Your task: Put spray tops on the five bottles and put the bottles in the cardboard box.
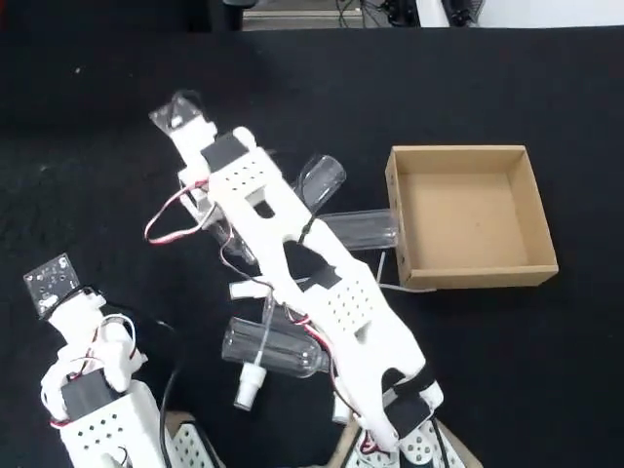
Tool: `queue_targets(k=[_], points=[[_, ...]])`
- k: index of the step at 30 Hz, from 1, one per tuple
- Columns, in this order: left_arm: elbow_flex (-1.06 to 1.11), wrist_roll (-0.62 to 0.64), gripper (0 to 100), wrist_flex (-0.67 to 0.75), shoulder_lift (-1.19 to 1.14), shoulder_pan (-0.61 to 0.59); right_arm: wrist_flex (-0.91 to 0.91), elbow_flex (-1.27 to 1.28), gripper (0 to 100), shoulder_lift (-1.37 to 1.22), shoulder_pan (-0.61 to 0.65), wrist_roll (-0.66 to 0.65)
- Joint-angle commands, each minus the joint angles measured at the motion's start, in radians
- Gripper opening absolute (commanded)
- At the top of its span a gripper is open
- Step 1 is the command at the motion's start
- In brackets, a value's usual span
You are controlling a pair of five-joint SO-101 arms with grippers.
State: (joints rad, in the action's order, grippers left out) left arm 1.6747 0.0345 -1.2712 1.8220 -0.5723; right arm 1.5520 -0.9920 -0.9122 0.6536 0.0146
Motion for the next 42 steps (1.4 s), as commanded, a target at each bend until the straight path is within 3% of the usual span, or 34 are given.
queue_targets(k=[1, 5, 9, 14, 18, 23, 34, 42], points=[[0.024, -0.006, 3, -0.005, 0.008, -0.008, 0.193, -0.289, 1.4, 0.133, -0.038, -0.008], [0.024, -0.006, 3, -0.005, 0.008, -0.008, 0.216, -0.355, 1.1, 0.189, -0.163, 0.006], [0.024, -0.006, 3, -0.005, 0.008, -0.012, 0.216, -0.265, 1.1, 0.303, -0.311, 0.066], [0.024, -0.006, 3, -0.005, 0.008, -0.008, 0.215, 0.113, 1.1, 0.622, -0.473, 0.058], [0.024, -0.006, 3, -0.005, 0.008, -0.008, 0.207, 0.435, 1.1, 0.920, -0.678, 0.052], [0.024, -0.006, 3, -0.005, 0.008, -0.008, 0.147, 0.806, 1.1, 1.204, -0.996, -0.098], [0.024, -0.006, 3, -0.005, 0.008, -0.007, -0.252, 1.627, 1.1, 1.506, -1.554, -0.379], [0.024, -0.006, 3, -0.005, 0.008, -0.007, -0.457, 1.910, 1.2, 1.508, -1.729, -0.407]])
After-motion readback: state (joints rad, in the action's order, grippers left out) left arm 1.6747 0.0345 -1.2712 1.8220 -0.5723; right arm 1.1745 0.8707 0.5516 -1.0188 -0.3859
